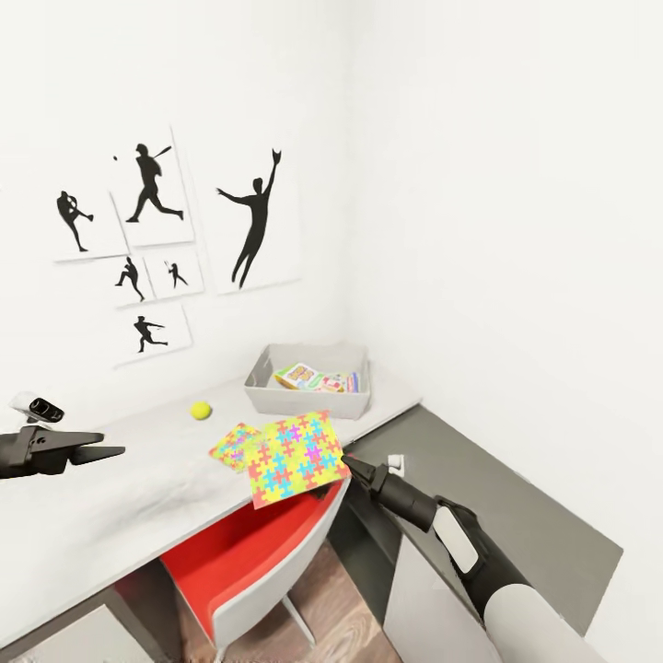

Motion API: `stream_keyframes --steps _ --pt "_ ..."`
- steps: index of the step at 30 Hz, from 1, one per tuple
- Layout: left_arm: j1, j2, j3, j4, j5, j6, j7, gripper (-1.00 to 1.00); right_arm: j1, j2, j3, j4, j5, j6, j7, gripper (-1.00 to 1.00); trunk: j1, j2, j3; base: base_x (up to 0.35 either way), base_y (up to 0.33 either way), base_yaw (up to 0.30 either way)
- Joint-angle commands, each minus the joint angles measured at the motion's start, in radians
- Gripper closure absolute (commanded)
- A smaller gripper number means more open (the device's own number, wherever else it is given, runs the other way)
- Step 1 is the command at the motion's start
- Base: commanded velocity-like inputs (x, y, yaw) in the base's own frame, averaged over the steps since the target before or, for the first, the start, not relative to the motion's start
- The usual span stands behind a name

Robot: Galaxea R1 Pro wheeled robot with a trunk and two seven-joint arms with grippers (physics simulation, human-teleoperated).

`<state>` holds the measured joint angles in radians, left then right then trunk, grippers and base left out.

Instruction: Put all the toys in the child's room - the three board games (two on the bed and one on the table), the two jigsaw puzzles on the table, and the tennis ball on the table - inside the toy box on the table in the child's room.

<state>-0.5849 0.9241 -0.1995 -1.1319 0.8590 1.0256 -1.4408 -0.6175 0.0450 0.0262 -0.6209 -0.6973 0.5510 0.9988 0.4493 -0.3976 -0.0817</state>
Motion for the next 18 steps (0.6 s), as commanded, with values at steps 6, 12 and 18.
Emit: stream_keyframes --steps 6,12,18 --pt "-0.003 0.001 -0.005 0.001 0.003 0.009 -0.003 -1.0 -0.001 -0.001 0.001 0.0 -0.008 0.007 0.0 1.0 0.001 -0.002 -0.002 -0.002 0.034 0.29" --pt "-0.003 0.0 -0.006 0.017 0.002 0.006 -0.003 -1.0 -0.001 0.0 0.001 -0.001 -0.008 0.007 0.0 1.0 0.001 -0.002 -0.002 0.0 0.002 0.29" --pt "-0.003 -0.018 -0.015 0.026 -0.011 -0.005 0.0 -1.0 -0.001 -0.006 0.005 -0.004 -0.007 0.017 -0.009 1.0 0.001 -0.002 -0.002 0.0 0.0 0.29"
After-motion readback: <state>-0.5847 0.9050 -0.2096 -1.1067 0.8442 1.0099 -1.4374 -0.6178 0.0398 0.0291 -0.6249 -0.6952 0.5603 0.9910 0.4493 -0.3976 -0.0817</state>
